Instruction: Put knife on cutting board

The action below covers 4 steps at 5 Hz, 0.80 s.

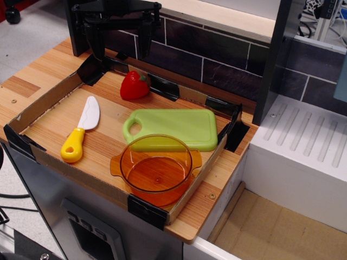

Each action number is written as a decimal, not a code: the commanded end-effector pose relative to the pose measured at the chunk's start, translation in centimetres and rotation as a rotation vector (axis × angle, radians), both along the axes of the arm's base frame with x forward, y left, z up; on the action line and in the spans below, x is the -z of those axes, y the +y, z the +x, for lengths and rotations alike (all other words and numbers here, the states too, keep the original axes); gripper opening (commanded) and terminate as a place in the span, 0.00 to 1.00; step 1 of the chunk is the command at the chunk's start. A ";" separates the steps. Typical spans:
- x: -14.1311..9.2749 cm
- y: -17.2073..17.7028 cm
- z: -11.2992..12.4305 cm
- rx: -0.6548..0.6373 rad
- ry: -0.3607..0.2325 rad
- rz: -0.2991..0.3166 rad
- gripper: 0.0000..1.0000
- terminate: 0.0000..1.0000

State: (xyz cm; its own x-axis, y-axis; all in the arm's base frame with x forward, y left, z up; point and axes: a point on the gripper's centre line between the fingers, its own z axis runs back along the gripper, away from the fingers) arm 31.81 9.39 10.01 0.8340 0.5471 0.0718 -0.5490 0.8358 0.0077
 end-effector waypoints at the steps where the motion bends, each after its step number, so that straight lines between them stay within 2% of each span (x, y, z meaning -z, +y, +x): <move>1: 0.0 0.0 0.0 0.000 0.000 0.000 1.00 0.00; 2: -0.6 0.7 -2.0 0.008 0.012 -0.056 1.00 0.00; 4: 0.9 2.7 -5.8 0.065 -0.013 -0.106 1.00 0.00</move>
State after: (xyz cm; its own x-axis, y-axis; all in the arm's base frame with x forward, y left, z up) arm 25.36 11.72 7.37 0.8686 0.4949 -0.0255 -0.4951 0.8644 -0.0878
